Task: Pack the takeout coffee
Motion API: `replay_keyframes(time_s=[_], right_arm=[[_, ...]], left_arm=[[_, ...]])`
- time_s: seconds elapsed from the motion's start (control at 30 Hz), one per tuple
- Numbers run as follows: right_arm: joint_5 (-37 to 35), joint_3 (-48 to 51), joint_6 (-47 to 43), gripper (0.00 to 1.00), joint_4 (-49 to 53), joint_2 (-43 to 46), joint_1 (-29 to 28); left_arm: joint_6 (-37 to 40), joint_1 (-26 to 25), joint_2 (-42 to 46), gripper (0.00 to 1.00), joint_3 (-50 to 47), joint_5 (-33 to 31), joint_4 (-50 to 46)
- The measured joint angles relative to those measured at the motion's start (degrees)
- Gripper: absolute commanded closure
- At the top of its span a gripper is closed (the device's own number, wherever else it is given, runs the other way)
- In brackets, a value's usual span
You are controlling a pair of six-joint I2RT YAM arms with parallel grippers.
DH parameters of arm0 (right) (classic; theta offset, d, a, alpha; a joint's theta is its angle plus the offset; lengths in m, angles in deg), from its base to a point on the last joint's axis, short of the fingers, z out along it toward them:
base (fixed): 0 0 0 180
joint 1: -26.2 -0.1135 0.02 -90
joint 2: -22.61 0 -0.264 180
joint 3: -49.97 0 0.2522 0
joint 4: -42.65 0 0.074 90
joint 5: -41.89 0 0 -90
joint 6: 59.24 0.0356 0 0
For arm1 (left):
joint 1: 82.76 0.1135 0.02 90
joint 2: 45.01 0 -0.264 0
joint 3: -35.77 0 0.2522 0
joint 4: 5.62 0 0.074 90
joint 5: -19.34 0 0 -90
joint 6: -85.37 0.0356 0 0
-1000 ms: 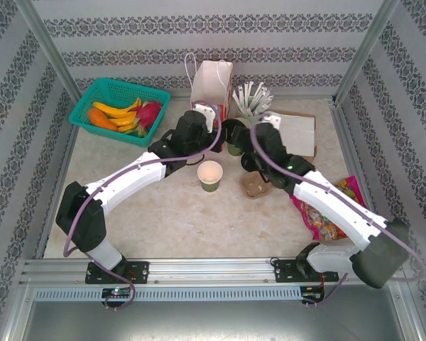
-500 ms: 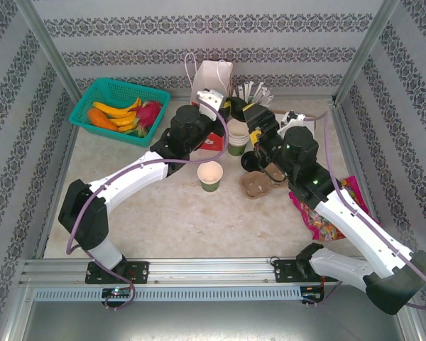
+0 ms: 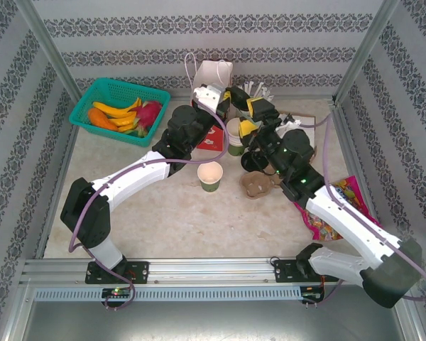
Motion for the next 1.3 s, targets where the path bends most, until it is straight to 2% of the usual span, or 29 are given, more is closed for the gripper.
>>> replay_keyframes(time_s=[0.17, 0.37, 0.87, 1.1, 1.13, 1.17, 1.2, 1.23, 1.27, 1.3], right_arm=[[-3.32, 0.94, 2.93, 0.32, -6.67, -3.06, 0.00], [-3.98, 0.26, 4.50, 0.34, -13.05, -5.77, 0.02], [-4.87, -0.55, 7.74, 0.73, -22.23, -11.34, 0.02], [-5.22, -0.52, 7.69, 0.86, -25.00, -11.74, 0.04], [-5.20, -0.52, 7.52, 0.88, -25.16, -11.76, 0.04], [-5.20, -0.52, 7.21, 0.91, -25.27, -11.78, 0.07], [-4.92, -0.52, 6.60, 0.95, -25.33, -11.78, 0.31], [-4.46, -0.50, 5.86, 0.97, -25.42, -11.80, 0.48], [-3.50, -0.50, 4.48, 0.99, -25.59, -11.78, 1.07], [-2.71, -0.50, 2.95, 1.00, -25.97, -11.78, 1.84]], left_arm=[[-0.02, 0.00, 0.00, 1.00, -0.63, -0.11, 0.96], [0.00, 0.00, 0.00, 1.00, -1.22, 0.07, 1.84], [1.51, 0.00, 0.00, 1.00, -4.00, 1.16, 6.67], [1.92, 0.00, 0.00, 1.00, -4.46, 1.18, 7.69], [1.92, 0.00, 0.00, 0.94, -4.59, 1.18, 7.87], [1.90, 0.00, 0.02, 0.72, -4.81, 1.18, 8.20], [1.88, 0.00, 0.04, 0.37, -5.11, 1.25, 8.31], [1.86, 0.00, 0.09, 0.17, -5.29, 1.31, 8.28], [1.68, 0.00, 0.24, 0.09, -5.68, 1.42, 8.15], [1.38, 0.02, 0.57, 0.04, -6.32, 1.49, 7.87]])
